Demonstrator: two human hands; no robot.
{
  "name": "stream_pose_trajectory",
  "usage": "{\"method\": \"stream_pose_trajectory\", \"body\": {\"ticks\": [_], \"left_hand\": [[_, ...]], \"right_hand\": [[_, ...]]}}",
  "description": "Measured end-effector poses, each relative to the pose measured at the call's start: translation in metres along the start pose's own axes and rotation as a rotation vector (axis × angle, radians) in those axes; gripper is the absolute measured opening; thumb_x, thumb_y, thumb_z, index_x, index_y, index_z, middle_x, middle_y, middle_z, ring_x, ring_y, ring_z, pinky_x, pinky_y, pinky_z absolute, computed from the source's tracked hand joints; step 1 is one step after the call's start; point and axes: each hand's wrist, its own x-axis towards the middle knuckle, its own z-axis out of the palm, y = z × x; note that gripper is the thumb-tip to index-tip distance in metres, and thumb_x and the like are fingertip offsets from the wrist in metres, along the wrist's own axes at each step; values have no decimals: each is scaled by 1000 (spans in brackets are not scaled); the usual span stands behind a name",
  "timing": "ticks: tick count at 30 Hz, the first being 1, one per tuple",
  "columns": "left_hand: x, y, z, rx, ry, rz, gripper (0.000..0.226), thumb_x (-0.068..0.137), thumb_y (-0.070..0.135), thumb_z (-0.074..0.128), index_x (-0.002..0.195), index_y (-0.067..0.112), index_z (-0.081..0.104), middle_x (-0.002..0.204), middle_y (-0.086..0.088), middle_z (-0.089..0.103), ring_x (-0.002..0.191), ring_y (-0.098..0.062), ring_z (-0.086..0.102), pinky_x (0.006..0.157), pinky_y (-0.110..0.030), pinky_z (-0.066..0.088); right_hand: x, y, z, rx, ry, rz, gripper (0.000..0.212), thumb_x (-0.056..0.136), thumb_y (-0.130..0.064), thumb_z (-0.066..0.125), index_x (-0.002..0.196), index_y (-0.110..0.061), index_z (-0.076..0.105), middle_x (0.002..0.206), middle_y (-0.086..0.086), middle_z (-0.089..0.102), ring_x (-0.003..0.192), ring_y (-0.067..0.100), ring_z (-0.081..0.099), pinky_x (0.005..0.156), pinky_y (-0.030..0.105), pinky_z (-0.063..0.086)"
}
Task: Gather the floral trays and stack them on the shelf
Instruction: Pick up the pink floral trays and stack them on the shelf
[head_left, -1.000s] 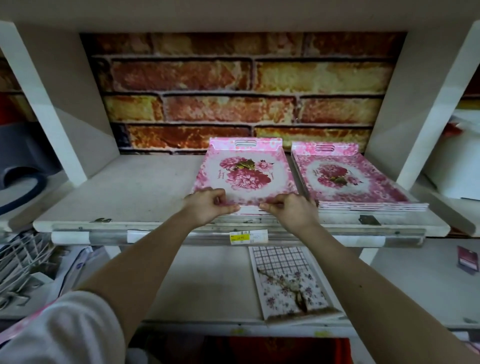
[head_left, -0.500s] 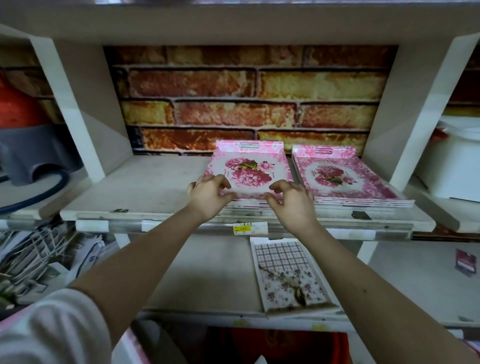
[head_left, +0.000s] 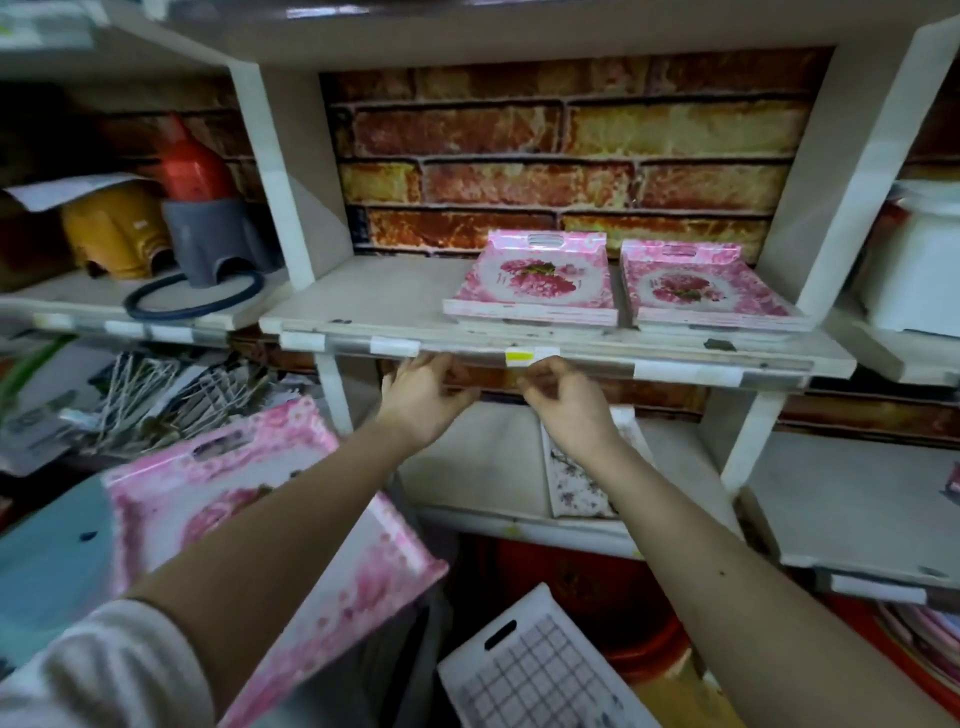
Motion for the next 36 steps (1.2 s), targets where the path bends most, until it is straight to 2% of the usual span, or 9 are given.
{"method": "stream_pose_trajectory", "body": {"ticks": [5, 9, 15, 18, 21, 28, 32, 34, 36], "left_hand": [[-69, -17, -19, 54, -16, -68, 29, 83, 41, 62, 103, 20, 63, 115, -3, 59, 112, -26, 50, 92, -37, 37], [-106, -23, -36, 14, -35, -116, 30, 86, 40, 60, 107, 18, 61, 114, -5, 57, 110, -27, 49, 96, -42, 39], [-163, -46, -50, 44, -18, -224, 23, 86, 42, 56, 102, 25, 61, 110, 2, 56, 111, -23, 48, 94, -38, 30], [-189, -64, -51, 32, 18, -319, 24, 84, 38, 59, 102, 22, 62, 112, -3, 57, 113, -28, 49, 99, -43, 36], [-211, -84, -44, 86, -16, -403, 32, 85, 37, 57, 112, 20, 59, 127, -7, 52, 122, -29, 41, 104, -45, 32], [-244, -125, -36, 182, -139, -565, 36, 87, 41, 49, 117, 22, 52, 128, -7, 48, 122, -30, 39, 103, -42, 25], [-254, -129, -33, 263, -48, -639, 46, 86, 46, 50, 121, 15, 47, 124, -12, 46, 120, -34, 40, 104, -46, 24], [-253, -128, -33, 304, -14, -676, 48, 85, 45, 50, 122, 15, 44, 125, -14, 44, 122, -34, 39, 105, -48, 23], [-254, -127, -34, 319, -37, -807, 50, 85, 42, 49, 126, 14, 39, 129, -16, 41, 125, -36, 36, 105, -52, 25]], "right_hand": [[-54, -14, 20, 5, -96, 8, 29, 88, -31, 59, 110, -12, 61, 101, 7, 69, 98, 26, 62, 89, 41, 48], [-80, -23, 33, 19, -132, 17, 29, 88, -32, 58, 110, -14, 60, 101, 5, 67, 98, 24, 61, 90, 40, 47], [-106, -30, 63, 64, -201, 57, 26, 87, -29, 60, 108, -14, 60, 101, 3, 67, 96, 21, 62, 85, 33, 47], [-117, -30, 81, 38, -235, 75, 28, 86, -26, 60, 110, -12, 60, 105, 6, 67, 98, 24, 62, 80, 28, 44], [-125, -27, 99, -34, -297, 82, 35, 86, -28, 60, 115, -9, 58, 110, 9, 66, 102, 27, 61, 84, 31, 46], [-132, -18, 136, -194, -309, 169, 41, 87, -27, 60, 121, -4, 53, 122, 22, 55, 109, 37, 55, 87, 35, 44], [-140, -11, 148, -28, -226, 289, 46, 84, -17, 63, 124, 0, 48, 128, 22, 47, 102, 38, 58, 83, 31, 42], [-143, -6, 150, 136, -158, 411, 45, 81, -15, 65, 119, 4, 51, 123, 22, 54, 103, 37, 59, 80, 31, 43], [-144, -2, 155, 348, -210, 566, 42, 79, -16, 62, 116, 3, 56, 115, 22, 62, 104, 38, 60, 85, 42, 50]]}}
